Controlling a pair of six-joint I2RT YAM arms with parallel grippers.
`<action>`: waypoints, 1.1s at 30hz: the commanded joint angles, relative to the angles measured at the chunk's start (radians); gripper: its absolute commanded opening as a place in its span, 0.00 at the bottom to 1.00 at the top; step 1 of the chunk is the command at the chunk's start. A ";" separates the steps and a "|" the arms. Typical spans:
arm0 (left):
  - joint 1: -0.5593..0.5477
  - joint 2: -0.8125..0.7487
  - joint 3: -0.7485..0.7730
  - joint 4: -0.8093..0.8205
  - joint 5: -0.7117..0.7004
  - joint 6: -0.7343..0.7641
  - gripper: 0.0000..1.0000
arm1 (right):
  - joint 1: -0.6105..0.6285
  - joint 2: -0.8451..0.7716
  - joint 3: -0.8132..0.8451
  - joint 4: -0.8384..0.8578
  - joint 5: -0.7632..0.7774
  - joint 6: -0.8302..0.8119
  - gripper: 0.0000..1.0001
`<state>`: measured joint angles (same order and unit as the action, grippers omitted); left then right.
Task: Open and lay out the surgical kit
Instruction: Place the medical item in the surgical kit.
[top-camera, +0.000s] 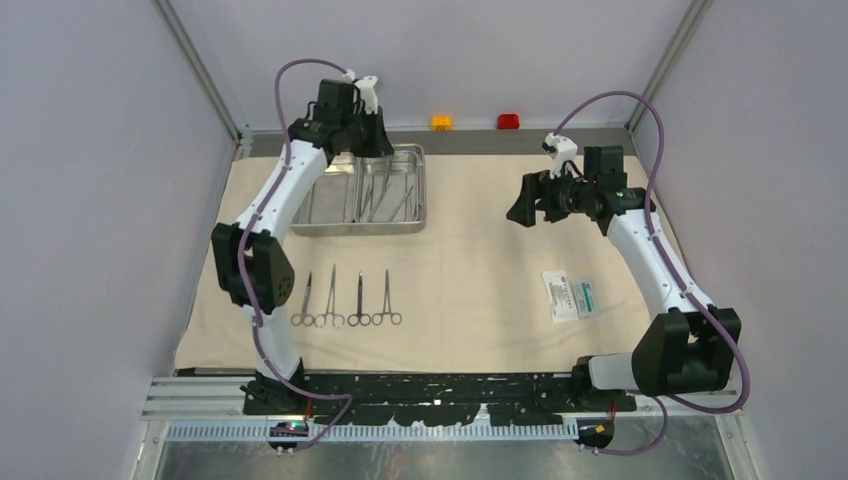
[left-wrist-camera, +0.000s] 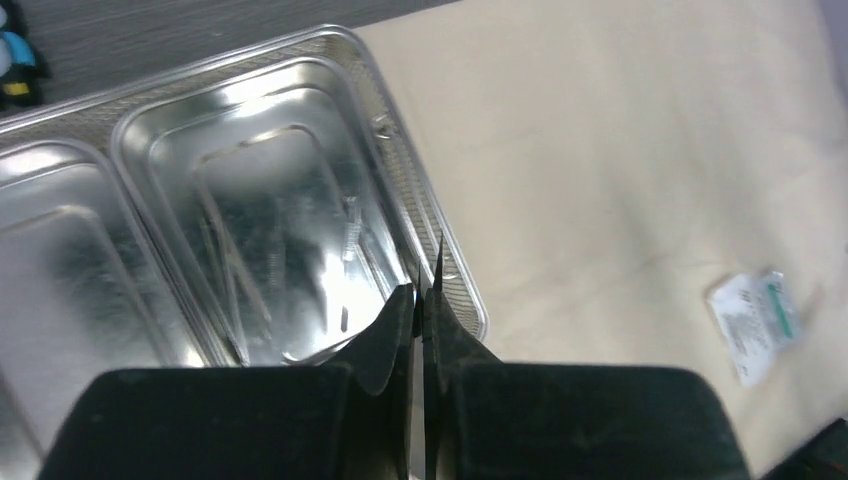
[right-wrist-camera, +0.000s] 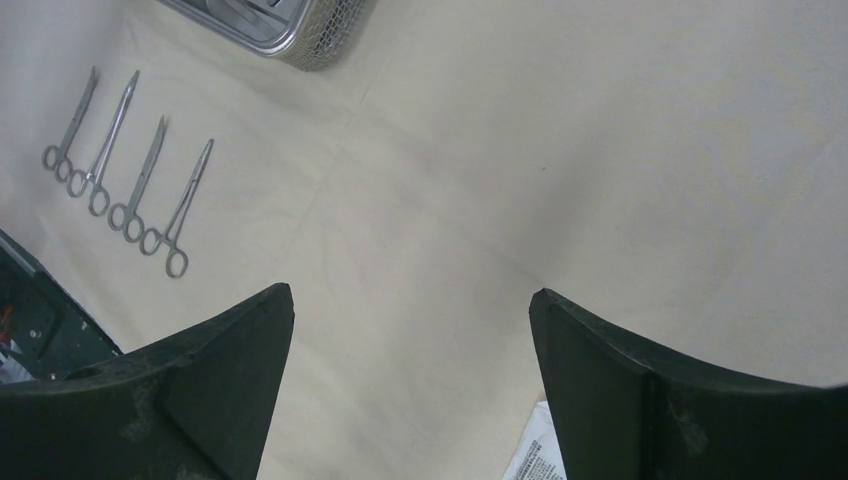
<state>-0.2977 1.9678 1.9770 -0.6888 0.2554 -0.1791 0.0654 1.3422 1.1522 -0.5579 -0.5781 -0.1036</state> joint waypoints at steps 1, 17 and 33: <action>0.008 -0.148 -0.205 0.226 0.236 -0.215 0.00 | -0.001 -0.002 0.029 0.010 -0.030 -0.019 0.92; -0.237 -0.305 -1.133 1.098 0.335 -0.802 0.00 | -0.002 -0.001 0.012 0.012 -0.022 -0.043 0.92; -0.245 -0.311 -1.261 1.134 0.177 -0.729 0.00 | -0.002 0.012 0.004 0.004 -0.031 -0.053 0.92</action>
<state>-0.5438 1.7008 0.7376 0.3927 0.4770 -0.9398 0.0654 1.3476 1.1519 -0.5625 -0.5903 -0.1368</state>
